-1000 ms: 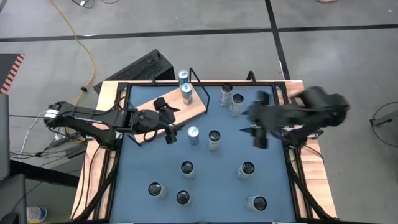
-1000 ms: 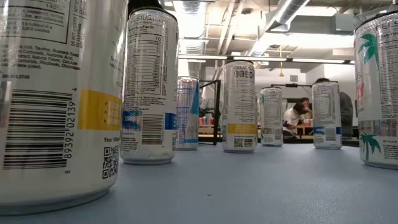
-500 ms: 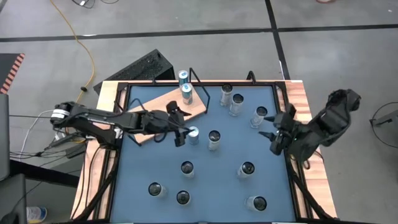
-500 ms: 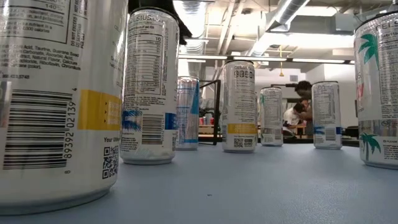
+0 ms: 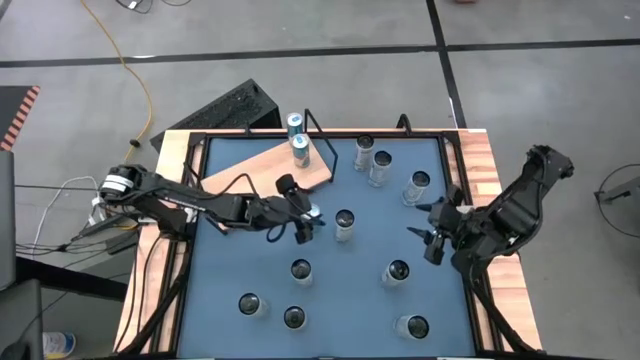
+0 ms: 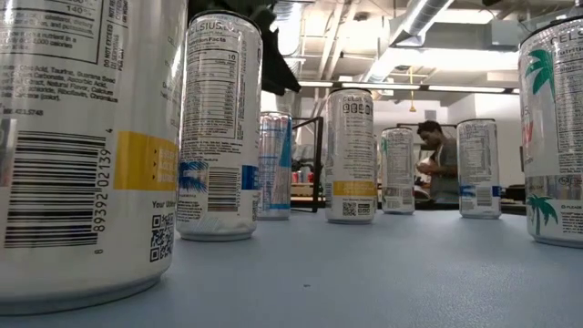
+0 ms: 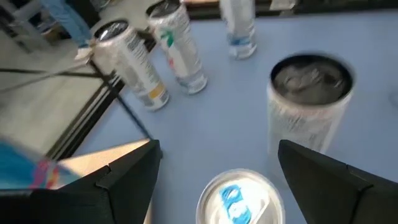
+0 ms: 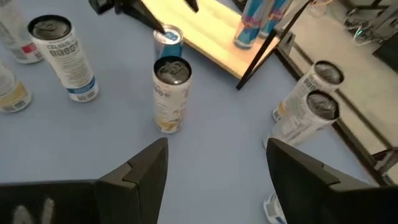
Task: Place canned beverage on shelf
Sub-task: Put the blue can aligned with the other blue soda can on the shelf
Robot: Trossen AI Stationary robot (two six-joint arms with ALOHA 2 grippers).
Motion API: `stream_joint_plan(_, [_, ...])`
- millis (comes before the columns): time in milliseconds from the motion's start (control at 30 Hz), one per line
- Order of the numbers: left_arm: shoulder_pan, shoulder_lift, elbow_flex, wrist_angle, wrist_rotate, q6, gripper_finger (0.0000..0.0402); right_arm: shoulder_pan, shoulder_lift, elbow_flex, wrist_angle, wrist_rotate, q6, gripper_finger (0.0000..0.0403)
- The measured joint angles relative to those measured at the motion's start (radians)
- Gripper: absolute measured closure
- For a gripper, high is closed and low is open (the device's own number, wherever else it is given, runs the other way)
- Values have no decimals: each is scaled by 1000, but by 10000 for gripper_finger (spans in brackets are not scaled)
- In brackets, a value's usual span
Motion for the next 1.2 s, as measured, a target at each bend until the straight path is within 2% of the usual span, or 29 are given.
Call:
stream_joint_plan(300, [-10,4,0,-27,-18,-57,88,0,0,0,41,4,0,147])
stream_joint_plan(567, [-17,14,-103,101,-56,-128,88,0,0,0,47,3,-1,147])
stream_joint_plan(767, [-19,30,-109,122,-58,-141,88,0,0,0,50,3,-1,147])
stream_joint_plan(1033, [-26,44,-109,146,-62,-137,88,0,0,0,54,1,-2,147])
stream_joint_plan(1200, [-29,28,-109,144,-101,-68,88,0,0,0,54,-2,-2,147])
